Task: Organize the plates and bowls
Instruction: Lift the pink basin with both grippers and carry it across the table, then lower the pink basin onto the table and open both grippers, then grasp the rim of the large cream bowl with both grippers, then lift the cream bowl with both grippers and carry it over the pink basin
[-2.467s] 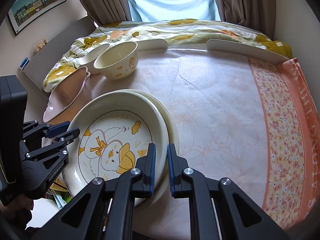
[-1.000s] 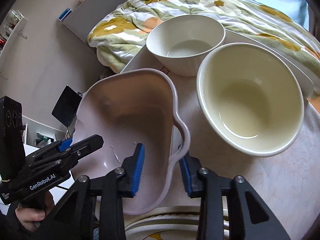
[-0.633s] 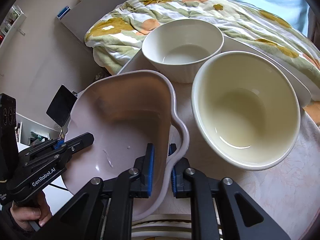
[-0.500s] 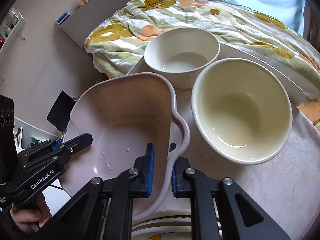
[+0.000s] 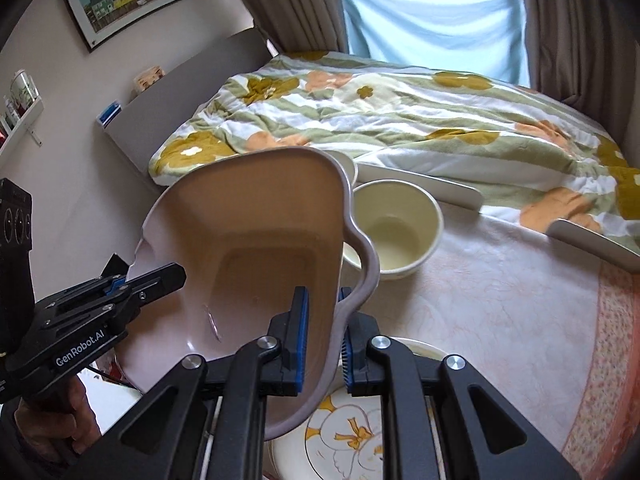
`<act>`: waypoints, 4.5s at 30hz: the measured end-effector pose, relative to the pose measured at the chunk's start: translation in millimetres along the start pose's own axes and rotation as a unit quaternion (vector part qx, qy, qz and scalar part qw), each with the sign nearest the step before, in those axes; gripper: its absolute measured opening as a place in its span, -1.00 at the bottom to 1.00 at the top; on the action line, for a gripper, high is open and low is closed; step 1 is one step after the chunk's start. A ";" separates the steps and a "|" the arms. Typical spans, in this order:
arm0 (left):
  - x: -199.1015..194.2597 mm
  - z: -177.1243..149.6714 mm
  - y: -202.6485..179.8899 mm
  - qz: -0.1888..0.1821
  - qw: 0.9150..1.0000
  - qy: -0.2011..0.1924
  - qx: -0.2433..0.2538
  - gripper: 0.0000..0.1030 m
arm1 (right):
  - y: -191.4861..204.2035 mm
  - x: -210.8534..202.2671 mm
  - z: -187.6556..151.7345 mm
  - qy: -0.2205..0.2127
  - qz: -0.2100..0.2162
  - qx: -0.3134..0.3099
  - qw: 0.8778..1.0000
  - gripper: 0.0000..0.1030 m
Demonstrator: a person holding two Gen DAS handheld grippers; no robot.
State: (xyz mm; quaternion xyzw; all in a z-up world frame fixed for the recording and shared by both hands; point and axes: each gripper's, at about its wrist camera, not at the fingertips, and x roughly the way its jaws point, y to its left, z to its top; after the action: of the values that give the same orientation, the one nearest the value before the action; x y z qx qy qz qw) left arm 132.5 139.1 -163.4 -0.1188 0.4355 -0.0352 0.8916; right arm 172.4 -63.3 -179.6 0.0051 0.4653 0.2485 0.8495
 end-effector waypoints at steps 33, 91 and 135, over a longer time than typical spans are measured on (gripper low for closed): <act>138.1 -114.1 -325.0 -0.093 0.980 0.118 0.128 -0.82 | -282.0 -107.3 -165.9 -0.005 -0.121 0.158 0.980 -0.74; -58.3 -9.2 -130.9 0.043 0.997 -0.069 -0.017 0.98 | -121.7 -167.9 -29.7 -0.124 -0.023 -0.050 0.991 0.98; 215.2 82.2 -13.3 -0.048 0.988 0.150 0.004 -0.70 | -106.5 129.3 60.2 0.103 -0.020 0.132 0.986 -0.72</act>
State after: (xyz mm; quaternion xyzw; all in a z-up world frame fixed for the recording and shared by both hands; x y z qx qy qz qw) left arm 330.6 105.3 -276.9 -0.1296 0.5577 -0.0965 0.8141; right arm 321.9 -88.0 -272.9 0.0818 0.5792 0.1673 0.7936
